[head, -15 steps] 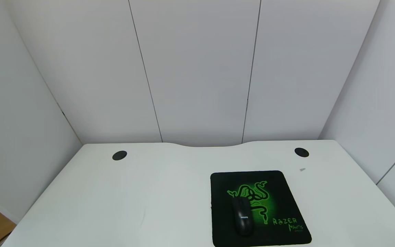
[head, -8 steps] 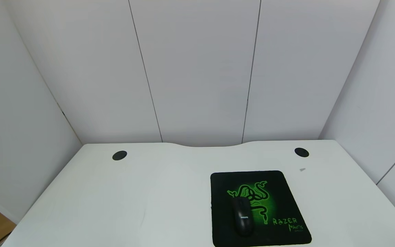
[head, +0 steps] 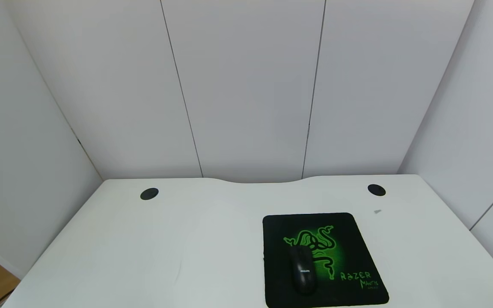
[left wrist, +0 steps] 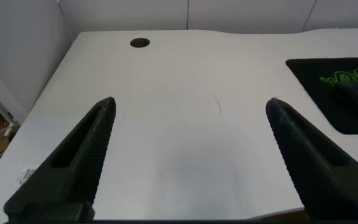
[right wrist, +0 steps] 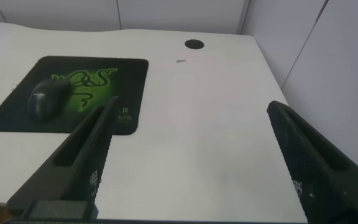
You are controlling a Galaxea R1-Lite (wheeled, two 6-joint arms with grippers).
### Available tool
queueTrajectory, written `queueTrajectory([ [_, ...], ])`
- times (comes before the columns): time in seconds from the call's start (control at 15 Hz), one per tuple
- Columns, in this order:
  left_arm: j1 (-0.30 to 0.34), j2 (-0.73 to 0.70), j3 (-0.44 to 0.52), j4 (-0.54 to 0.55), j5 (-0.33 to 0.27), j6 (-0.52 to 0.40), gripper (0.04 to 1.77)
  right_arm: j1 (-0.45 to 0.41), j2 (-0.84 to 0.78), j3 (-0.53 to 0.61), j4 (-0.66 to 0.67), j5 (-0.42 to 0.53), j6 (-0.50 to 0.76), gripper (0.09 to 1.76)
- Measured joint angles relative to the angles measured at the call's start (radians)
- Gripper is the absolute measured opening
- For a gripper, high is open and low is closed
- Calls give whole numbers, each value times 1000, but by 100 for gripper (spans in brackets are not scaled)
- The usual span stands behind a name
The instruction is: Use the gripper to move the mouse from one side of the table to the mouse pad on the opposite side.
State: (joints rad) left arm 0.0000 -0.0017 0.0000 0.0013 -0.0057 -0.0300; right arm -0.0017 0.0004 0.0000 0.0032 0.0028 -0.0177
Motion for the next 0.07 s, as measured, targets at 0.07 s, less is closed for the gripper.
queueTrajectory([
  [0.07,0,0,0,-1,2,-7,172,0,0,0,0,0,0,171],
])
